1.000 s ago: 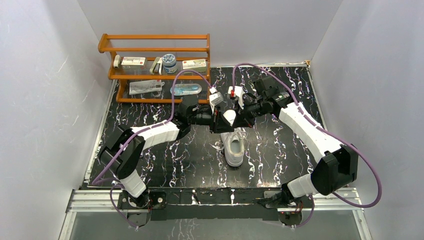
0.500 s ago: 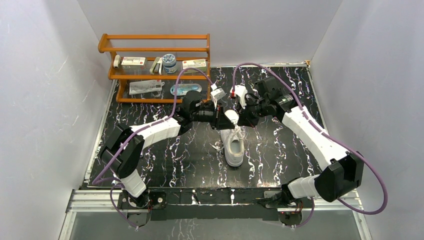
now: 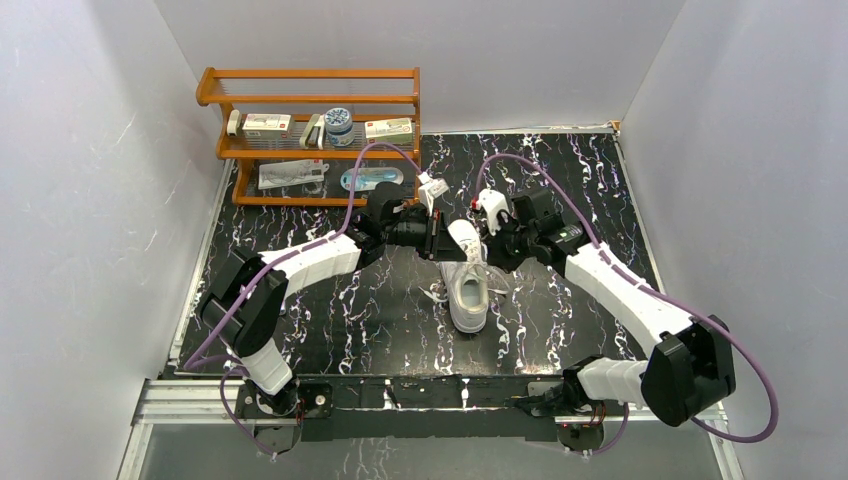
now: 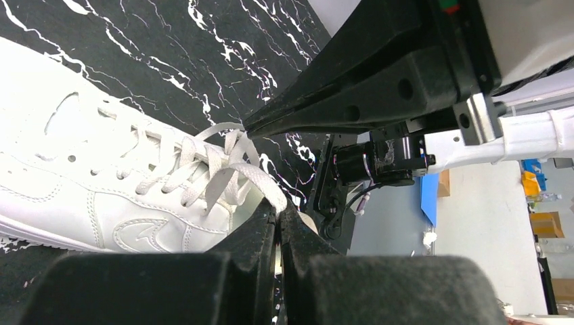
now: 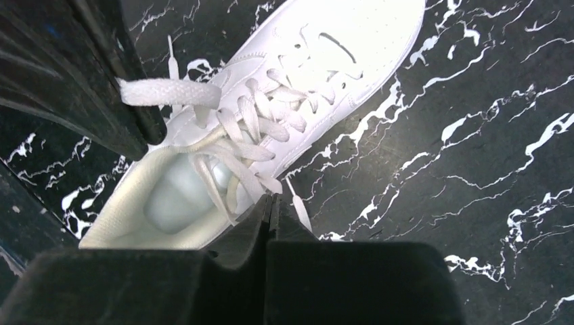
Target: Tie the shoes
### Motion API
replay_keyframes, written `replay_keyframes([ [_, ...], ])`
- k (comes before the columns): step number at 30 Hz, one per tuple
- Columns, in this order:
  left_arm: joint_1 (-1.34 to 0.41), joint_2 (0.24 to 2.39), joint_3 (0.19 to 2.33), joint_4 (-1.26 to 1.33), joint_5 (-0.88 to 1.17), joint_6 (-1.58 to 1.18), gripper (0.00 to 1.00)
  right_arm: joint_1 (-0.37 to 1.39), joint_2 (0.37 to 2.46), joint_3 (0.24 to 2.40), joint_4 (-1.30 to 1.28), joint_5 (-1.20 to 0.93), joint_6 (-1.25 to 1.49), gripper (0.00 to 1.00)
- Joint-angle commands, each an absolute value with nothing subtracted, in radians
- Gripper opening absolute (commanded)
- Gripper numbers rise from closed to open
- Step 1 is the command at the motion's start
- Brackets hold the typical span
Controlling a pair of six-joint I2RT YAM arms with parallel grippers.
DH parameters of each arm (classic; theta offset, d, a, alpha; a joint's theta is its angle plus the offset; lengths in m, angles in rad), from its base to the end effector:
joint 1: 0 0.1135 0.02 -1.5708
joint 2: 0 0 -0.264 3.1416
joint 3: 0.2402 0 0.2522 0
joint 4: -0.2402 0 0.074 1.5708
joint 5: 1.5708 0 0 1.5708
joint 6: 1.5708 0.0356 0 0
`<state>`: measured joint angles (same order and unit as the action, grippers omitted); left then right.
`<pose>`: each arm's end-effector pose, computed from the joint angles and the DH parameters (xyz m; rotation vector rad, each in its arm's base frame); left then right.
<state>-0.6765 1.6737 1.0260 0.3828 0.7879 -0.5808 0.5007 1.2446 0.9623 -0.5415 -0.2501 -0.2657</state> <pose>0.2761 -0.2540 0.2502 0.7206 1.9398 -1.5501 0.2248 0.1331 0.2734 -1.0060 2.1795 0.4095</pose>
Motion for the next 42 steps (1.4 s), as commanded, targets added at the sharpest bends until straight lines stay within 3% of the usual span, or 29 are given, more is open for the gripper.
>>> replay_keyframes([
  [1,-0.672,1.619,1.063,0.352,0.790,-0.578,0.00,0.505,1.195,0.951,-0.389,-0.237,-0.227,0.00],
  [2,-0.673,1.620,1.068,0.340,0.788,-0.565,0.00,0.505,1.189,0.949,-0.391,-0.245,-0.229,0.00],
  [5,-0.673,1.626,1.090,0.312,0.773,-0.548,0.00,0.505,1.172,0.952,-0.438,-0.218,-0.243,0.25],
  [9,-0.673,1.627,1.112,0.266,0.744,-0.531,0.00,0.465,1.111,0.916,-0.502,-0.155,-0.300,0.42],
  [14,-0.672,1.622,1.106,0.255,0.733,-0.541,0.00,0.310,1.109,0.869,-0.581,-0.327,-0.337,0.42],
  [21,-0.673,1.617,1.134,0.181,0.715,-0.524,0.00,0.280,1.157,0.827,-0.525,-0.464,-0.411,0.47],
  [29,-0.673,1.598,1.124,0.167,0.726,-0.513,0.00,0.282,1.180,0.737,-0.375,-0.606,-0.530,0.46],
  [34,-0.673,1.579,1.113,0.155,0.720,-0.473,0.00,0.282,1.175,0.701,-0.286,-0.599,-0.562,0.38],
  [36,-0.673,1.576,1.115,0.143,0.720,-0.440,0.00,0.282,1.178,0.718,-0.316,-0.600,-0.592,0.27],
  [38,-0.673,1.571,1.118,0.137,0.731,-0.390,0.00,0.284,1.161,0.759,-0.389,-0.611,-0.627,0.03],
  [42,-0.669,1.563,1.124,0.148,0.779,-0.277,0.00,0.287,1.088,0.856,-0.490,-0.607,-0.636,0.00],
])
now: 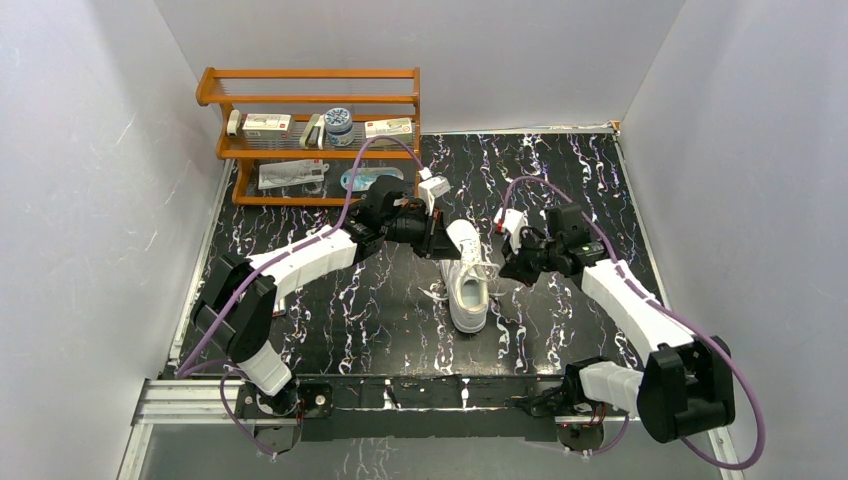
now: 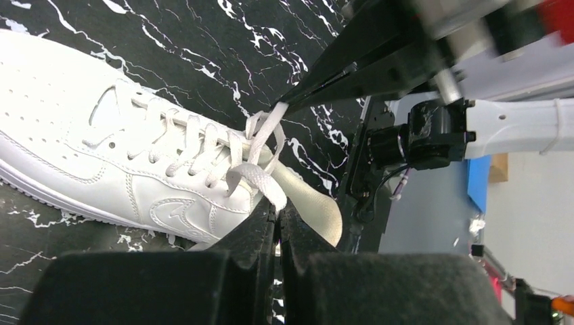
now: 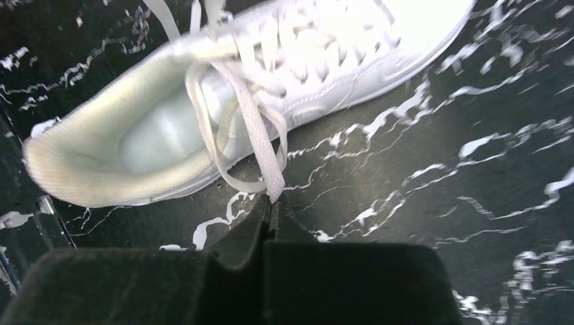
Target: Tie the shoes
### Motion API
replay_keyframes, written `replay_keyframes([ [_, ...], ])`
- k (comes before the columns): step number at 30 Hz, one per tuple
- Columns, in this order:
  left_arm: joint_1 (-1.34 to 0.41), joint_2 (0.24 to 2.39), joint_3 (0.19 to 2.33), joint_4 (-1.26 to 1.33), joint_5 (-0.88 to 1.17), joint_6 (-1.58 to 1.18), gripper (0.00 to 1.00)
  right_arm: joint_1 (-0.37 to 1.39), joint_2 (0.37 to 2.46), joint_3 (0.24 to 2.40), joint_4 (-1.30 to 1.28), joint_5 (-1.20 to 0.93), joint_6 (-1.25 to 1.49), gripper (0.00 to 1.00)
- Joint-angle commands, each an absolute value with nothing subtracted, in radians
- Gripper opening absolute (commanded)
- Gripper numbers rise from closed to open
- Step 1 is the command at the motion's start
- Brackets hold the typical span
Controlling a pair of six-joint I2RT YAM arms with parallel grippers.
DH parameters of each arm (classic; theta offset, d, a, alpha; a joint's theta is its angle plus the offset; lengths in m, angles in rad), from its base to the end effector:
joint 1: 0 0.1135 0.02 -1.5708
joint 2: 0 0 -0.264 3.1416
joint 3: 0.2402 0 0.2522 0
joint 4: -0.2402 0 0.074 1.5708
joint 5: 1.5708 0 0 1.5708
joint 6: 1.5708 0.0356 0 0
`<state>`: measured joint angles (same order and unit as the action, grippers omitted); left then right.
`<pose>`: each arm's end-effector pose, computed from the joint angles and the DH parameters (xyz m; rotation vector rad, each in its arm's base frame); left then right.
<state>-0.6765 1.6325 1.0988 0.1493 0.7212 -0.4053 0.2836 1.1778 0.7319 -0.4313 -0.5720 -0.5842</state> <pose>0.2746 -0.2507 0.2663 0.7981 1.9719 -1.3822 0.2176 0.0835 0.2259 -1.2009 2.0044 0.5498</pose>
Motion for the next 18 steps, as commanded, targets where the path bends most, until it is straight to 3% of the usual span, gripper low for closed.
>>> replay_keyframes([
  [1,-0.665,1.563,1.122,0.172,0.809,-0.254,0.00,0.289,1.069,0.880,-0.503,-0.614,-0.640,0.00],
  [6,-0.657,1.574,1.109,0.302,0.929,-0.174,0.00,0.309,1.055,0.963,-0.660,-0.659,-0.826,0.00],
  [11,-0.650,1.597,1.116,0.372,0.998,-0.109,0.00,0.437,1.124,1.054,-0.810,-0.579,-1.050,0.00],
  [18,-0.650,1.663,1.138,0.420,1.106,-0.112,0.00,0.474,1.227,1.158,-0.735,-0.563,-0.957,0.00],
])
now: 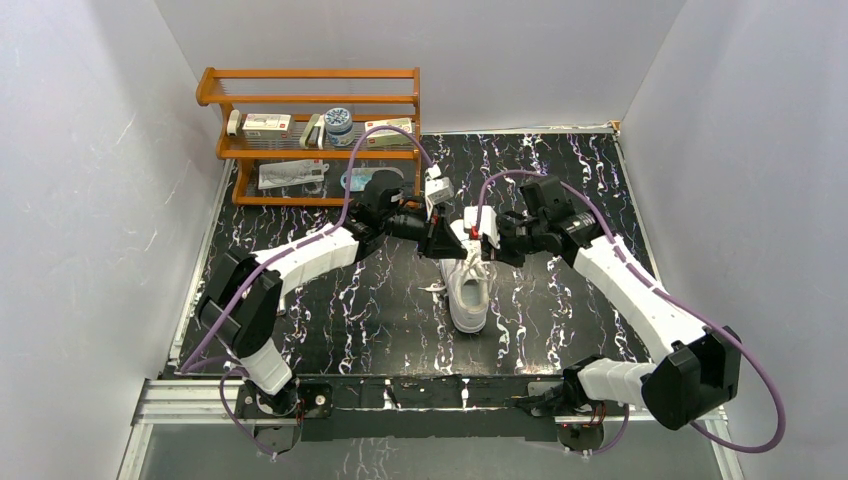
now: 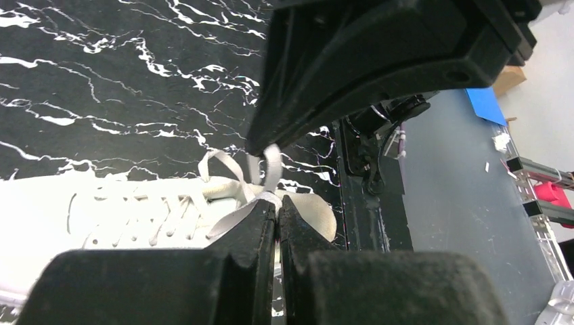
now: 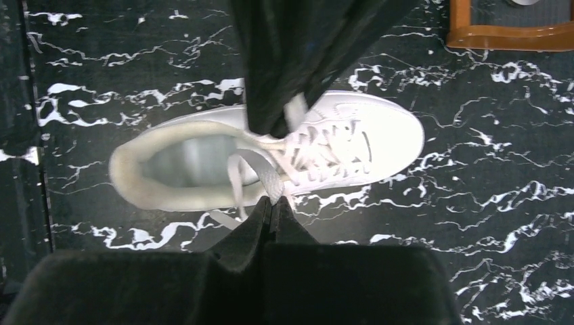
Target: Tie the shoes
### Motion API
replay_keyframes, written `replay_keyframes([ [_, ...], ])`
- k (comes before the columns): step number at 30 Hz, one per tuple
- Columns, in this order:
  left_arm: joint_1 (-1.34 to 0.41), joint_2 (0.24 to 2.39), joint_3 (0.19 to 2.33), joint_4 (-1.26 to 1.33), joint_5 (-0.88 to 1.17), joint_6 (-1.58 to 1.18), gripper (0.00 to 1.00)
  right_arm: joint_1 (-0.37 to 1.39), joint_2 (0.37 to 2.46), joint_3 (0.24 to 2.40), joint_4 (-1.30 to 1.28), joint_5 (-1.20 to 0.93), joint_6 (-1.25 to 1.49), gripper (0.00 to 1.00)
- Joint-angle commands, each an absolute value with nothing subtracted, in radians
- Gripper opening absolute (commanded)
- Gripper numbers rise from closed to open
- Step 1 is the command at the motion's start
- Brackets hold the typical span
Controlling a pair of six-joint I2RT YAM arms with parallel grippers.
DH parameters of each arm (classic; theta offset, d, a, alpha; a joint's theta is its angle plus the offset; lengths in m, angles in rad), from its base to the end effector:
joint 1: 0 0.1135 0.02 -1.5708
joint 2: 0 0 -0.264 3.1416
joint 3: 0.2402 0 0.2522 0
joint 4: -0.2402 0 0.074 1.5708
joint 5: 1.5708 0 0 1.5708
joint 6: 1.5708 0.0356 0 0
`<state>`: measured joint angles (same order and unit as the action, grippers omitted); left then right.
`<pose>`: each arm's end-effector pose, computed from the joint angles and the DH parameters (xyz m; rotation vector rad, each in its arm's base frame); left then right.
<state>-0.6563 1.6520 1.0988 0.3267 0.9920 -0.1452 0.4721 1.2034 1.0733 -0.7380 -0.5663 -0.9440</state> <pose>0.2769 -0.2509 0.2780 1.1882 1.5241 -1.4354 0.2078 0.1276 0.3082 -1.6816 1.5871 0.4534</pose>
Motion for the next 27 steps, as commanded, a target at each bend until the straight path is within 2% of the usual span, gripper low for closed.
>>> replay_keyframes([
  [1,-0.650,1.672,1.136,0.435,1.116,-0.126,0.00,0.475,1.232,1.160,-0.724,-0.548,-0.944,0.00],
  [6,-0.649,1.690,1.105,0.558,1.129,-0.229,0.00,0.482,1.233,1.155,-0.725,-0.549,-0.940,0.00],
  [8,-0.649,1.692,1.091,0.596,1.114,-0.256,0.03,0.484,1.234,1.156,-0.726,-0.556,-0.941,0.00],
  [17,-0.649,1.682,1.066,0.564,1.054,-0.215,0.08,0.489,1.234,1.166,-0.719,-0.596,-0.963,0.00],
  [27,-0.650,1.703,1.069,0.589,1.061,-0.243,0.19,0.491,1.248,1.187,-0.682,-0.606,-0.924,0.00],
])
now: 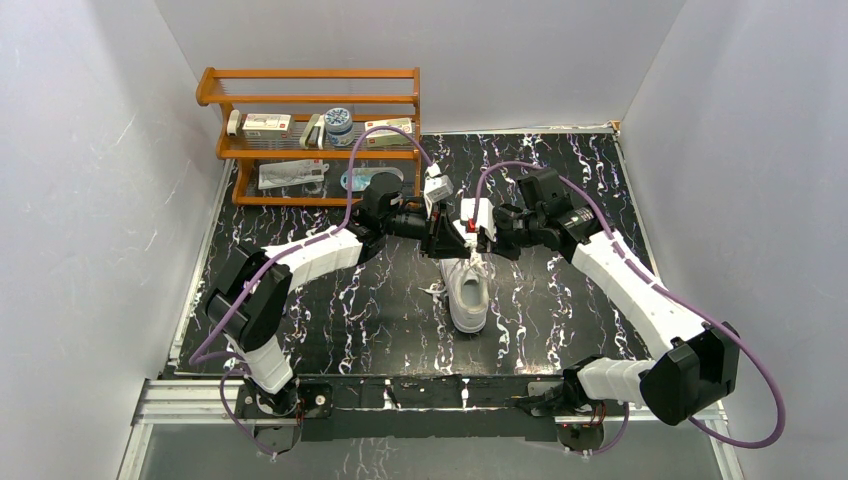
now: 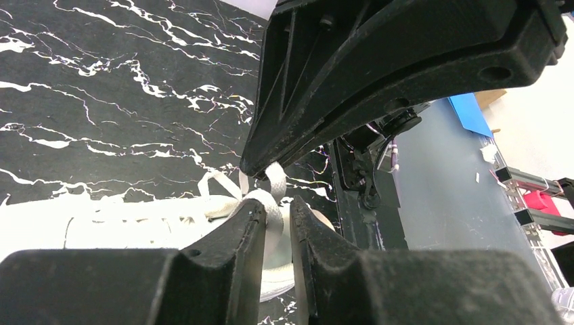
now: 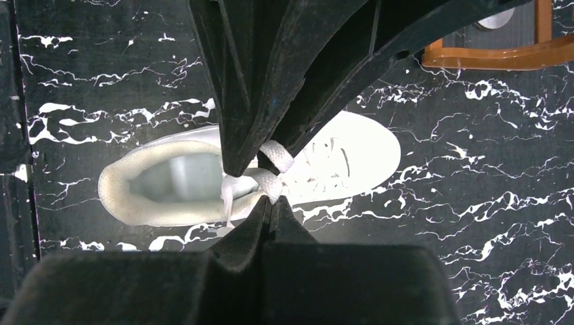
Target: Tie the shoes
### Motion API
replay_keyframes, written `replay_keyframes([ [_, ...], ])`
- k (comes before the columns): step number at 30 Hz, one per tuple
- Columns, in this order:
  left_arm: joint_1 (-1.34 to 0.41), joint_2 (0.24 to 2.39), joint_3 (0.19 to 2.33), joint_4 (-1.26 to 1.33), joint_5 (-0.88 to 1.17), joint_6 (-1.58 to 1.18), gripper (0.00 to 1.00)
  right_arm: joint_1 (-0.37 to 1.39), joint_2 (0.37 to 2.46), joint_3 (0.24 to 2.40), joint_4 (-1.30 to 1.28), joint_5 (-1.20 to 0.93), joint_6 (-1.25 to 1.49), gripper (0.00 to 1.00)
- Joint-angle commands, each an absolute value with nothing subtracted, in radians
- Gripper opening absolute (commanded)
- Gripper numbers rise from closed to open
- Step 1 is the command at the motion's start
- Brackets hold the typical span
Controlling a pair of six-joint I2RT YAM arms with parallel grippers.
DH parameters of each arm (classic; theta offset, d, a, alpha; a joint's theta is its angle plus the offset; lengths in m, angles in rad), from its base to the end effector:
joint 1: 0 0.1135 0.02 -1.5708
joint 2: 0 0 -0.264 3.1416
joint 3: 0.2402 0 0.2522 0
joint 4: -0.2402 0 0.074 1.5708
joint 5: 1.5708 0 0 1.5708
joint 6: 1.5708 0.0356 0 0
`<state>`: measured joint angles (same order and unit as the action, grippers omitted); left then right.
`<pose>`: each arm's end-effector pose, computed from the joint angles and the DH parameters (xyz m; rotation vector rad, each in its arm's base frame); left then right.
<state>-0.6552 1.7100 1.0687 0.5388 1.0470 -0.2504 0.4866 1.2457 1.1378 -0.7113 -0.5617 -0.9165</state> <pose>0.2826 -0.2561 0.2671 1.1793 1.4505 -1.5152 0.2181 0.1368 0.3209 -1.6562 1.5613 0.4471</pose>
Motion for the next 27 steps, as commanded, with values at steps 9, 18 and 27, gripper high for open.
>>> replay_keyframes([
  [9,-0.653,1.724,1.065,0.610,1.061,-0.267,0.21,0.491,1.258,1.197,-0.672,-0.619,-0.908,0.00],
  [18,-0.655,1.738,1.072,0.622,1.054,-0.293,0.00,0.492,1.253,1.199,-0.692,-0.606,-0.919,0.00],
  [27,-0.655,1.697,1.070,0.500,0.968,-0.314,0.00,0.512,1.243,1.230,-0.708,-0.463,-0.906,0.00],
])
